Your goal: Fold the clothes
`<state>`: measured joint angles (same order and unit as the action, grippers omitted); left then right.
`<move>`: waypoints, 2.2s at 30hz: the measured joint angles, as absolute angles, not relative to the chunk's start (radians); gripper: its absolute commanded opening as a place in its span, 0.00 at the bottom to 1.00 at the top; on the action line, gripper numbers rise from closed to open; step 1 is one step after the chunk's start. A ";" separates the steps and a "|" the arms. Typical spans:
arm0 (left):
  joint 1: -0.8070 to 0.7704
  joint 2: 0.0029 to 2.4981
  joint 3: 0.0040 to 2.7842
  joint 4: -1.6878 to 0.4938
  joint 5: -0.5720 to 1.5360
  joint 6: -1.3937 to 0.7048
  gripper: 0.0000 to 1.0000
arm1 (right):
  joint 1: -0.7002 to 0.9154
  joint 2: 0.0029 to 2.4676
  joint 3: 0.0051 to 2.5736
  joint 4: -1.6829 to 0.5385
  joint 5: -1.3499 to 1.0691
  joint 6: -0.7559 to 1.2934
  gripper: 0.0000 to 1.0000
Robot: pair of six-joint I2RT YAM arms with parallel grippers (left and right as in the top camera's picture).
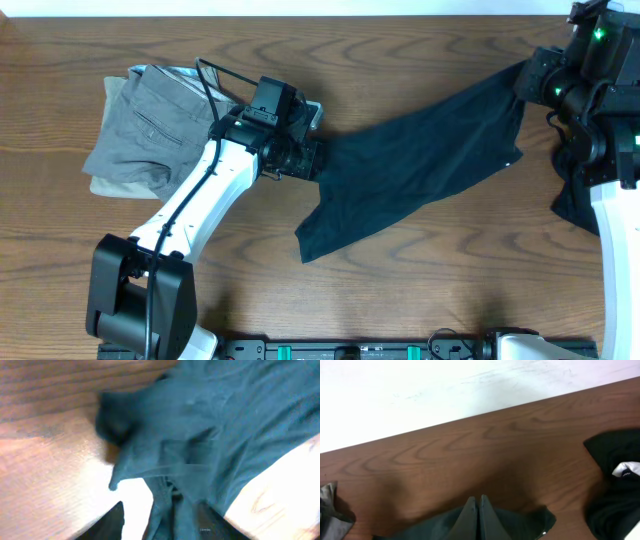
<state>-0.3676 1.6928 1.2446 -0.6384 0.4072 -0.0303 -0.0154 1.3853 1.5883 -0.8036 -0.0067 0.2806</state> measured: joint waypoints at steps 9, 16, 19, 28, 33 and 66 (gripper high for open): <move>-0.368 1.699 1.245 -0.636 0.457 -0.120 0.65 | -0.015 1.385 1.589 -0.796 -0.009 0.280 0.01; -0.370 1.825 1.245 -0.558 0.445 -0.133 0.65 | -0.015 1.385 1.589 -0.789 -0.028 0.280 0.01; -0.376 1.905 1.245 -0.520 0.441 -0.126 0.65 | -0.015 1.385 1.589 -0.788 -0.036 0.280 0.01; -0.402 1.951 1.245 -0.489 0.442 -0.059 0.64 | -0.015 1.385 1.588 -0.785 -0.054 0.280 0.01; -0.402 1.918 1.245 -0.488 0.440 -0.025 0.58 | -0.015 1.385 1.588 -0.784 -0.055 0.280 0.01; -0.451 1.860 1.245 -0.474 0.362 0.150 0.46 | -0.015 1.385 1.589 -0.784 -0.079 0.280 0.01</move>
<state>-0.4511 1.8595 1.2453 -0.4740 0.3618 0.1501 -0.0154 1.3853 1.5887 -0.7841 -0.0792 0.2802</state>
